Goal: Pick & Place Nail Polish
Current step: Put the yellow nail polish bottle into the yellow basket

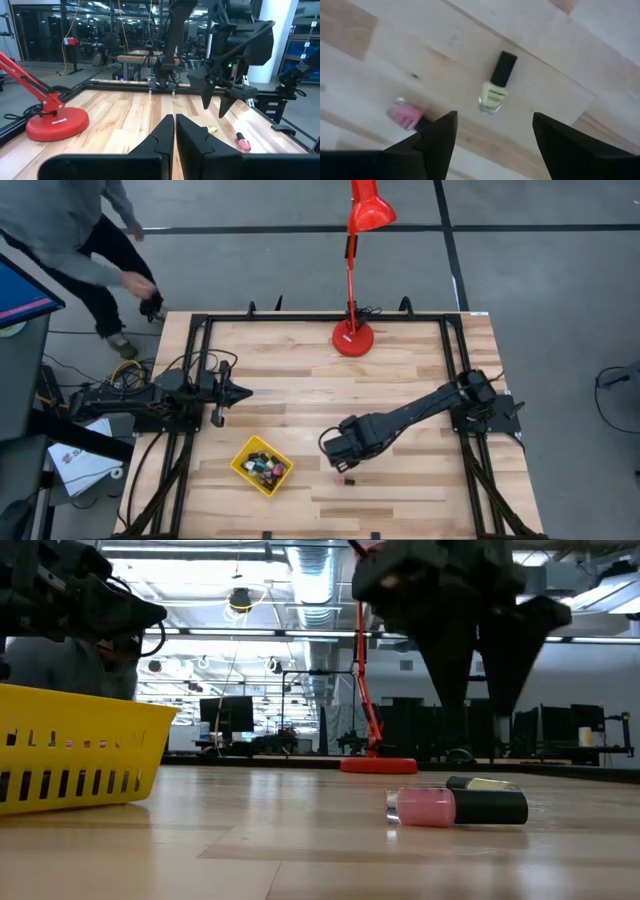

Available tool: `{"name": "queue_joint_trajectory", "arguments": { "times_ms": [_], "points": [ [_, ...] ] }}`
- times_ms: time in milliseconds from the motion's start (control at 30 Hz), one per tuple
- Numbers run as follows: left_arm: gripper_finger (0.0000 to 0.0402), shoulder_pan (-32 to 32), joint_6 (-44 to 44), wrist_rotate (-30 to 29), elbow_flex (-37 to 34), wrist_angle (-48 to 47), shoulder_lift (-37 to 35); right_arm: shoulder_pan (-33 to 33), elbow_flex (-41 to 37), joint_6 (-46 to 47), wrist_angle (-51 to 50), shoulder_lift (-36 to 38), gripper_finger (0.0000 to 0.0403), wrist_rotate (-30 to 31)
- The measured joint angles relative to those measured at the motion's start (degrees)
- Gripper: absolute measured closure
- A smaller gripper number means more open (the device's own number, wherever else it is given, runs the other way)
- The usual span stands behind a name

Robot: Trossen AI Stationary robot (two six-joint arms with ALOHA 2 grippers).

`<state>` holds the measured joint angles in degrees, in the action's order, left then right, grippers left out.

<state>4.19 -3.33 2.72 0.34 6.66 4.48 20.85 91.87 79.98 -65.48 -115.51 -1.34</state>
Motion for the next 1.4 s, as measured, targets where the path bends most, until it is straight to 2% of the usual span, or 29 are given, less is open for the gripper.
{"name": "queue_joint_trajectory", "arguments": {
  "times_ms": [300,567,733,967,1200,1400],
  "points": [
    [0.0389,0.0,0.0,-0.2,0.0,0.3,0.3,-1.5,-6.6,1.1,7.7,0.0,0.0153,-0.2],
    [0.0389,0.0,0.0,-0.2,0.0,0.4,0.3,-1.4,-12.7,1.9,16.0,0.0,0.0157,-3.2],
    [0.0389,0.0,0.0,-0.2,0.0,0.7,0.3,-1.6,-15.8,2.2,18.2,0.1,0.0196,-4.8],
    [0.0389,0.0,0.0,-0.2,0.0,0.8,0.3,-2.0,-16.9,2.6,18.4,0.3,0.0304,-5.1],
    [0.0389,0.0,0.0,-0.2,0.0,1.2,0.3,-3.2,-16.6,-0.3,18.5,1.0,0.0306,-4.9],
    [0.0389,0.0,0.0,-0.1,0.0,1.2,0.3,-5.6,-11.3,-4.5,17.9,4.6,0.0306,2.3]
  ]
}}
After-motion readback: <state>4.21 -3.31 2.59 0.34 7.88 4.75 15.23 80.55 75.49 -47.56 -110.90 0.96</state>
